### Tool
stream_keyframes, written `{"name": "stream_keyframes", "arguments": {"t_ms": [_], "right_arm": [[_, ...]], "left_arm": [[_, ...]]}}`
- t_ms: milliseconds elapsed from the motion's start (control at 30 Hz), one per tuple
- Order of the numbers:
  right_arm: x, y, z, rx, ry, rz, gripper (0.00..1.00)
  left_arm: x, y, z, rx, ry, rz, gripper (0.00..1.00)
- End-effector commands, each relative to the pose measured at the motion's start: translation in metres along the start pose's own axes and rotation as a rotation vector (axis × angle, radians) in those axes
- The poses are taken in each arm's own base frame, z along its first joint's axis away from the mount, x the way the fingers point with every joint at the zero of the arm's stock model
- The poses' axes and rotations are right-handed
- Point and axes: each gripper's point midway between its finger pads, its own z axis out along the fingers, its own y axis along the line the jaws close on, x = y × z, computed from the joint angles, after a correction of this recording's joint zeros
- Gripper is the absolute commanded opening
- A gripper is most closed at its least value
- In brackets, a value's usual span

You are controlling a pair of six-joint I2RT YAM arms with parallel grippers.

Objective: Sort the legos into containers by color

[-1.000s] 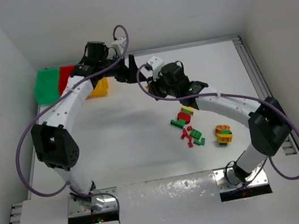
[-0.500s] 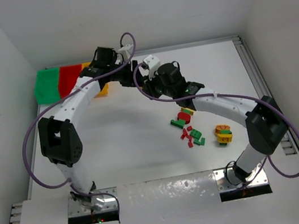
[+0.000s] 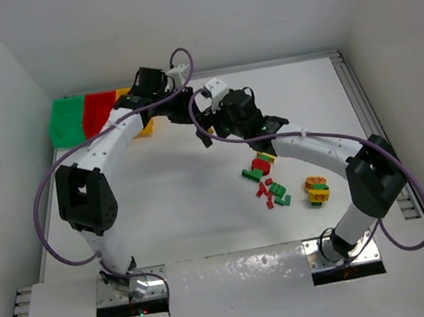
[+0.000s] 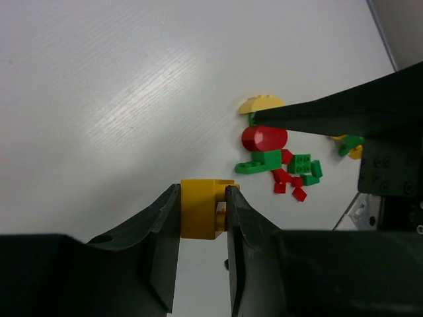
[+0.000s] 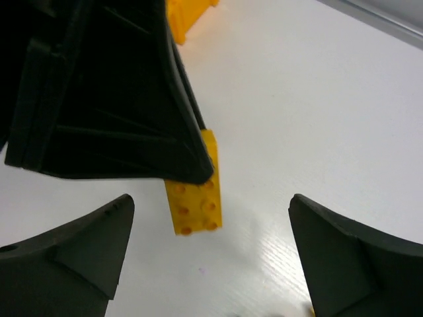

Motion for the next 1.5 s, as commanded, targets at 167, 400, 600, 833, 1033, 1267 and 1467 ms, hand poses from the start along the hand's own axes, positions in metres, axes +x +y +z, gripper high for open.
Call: {"name": "stream_keyframes", "arguments": {"t_ms": [167, 400, 600, 833, 1033, 1267, 1467], "right_arm": [[-0.01, -0.023, -0.01, 0.12, 0.002, -0.001, 0.99], [0.009, -0.028, -0.016, 0.13, 0.057, -0.018, 0.99], [0.035, -0.029, -0.015, 0.131, 0.12, -0.021, 0.99], [0.052, -0.034, -0.02, 0.159, 0.182, -0.035, 0.99], [0.059, -0.038, -0.022, 0.173, 0.205, -0.045, 0.99], [0.057, -0.038, -0.025, 0.173, 0.212, -0.051, 0.99], [0.053, -0.039, -0.029, 0.173, 0.205, -0.057, 0.99]], "left_arm": [[-0.046, 0.081, -0.034, -0.199, -0.121, -0.03, 0.0], [-0.106, 0.174, -0.096, -0.529, -0.341, 0.043, 0.0], [-0.134, 0.226, -0.101, -0.689, -0.406, 0.075, 0.0], [-0.125, 0.293, -0.095, -0.822, -0.386, 0.019, 0.0], [-0.095, 0.309, -0.064, -0.762, -0.314, 0.012, 0.0], [-0.075, 0.332, -0.052, -0.815, -0.262, -0.008, 0.1], [-0.081, 0.327, -0.054, -0.8, -0.268, 0.0, 0.46]]}}
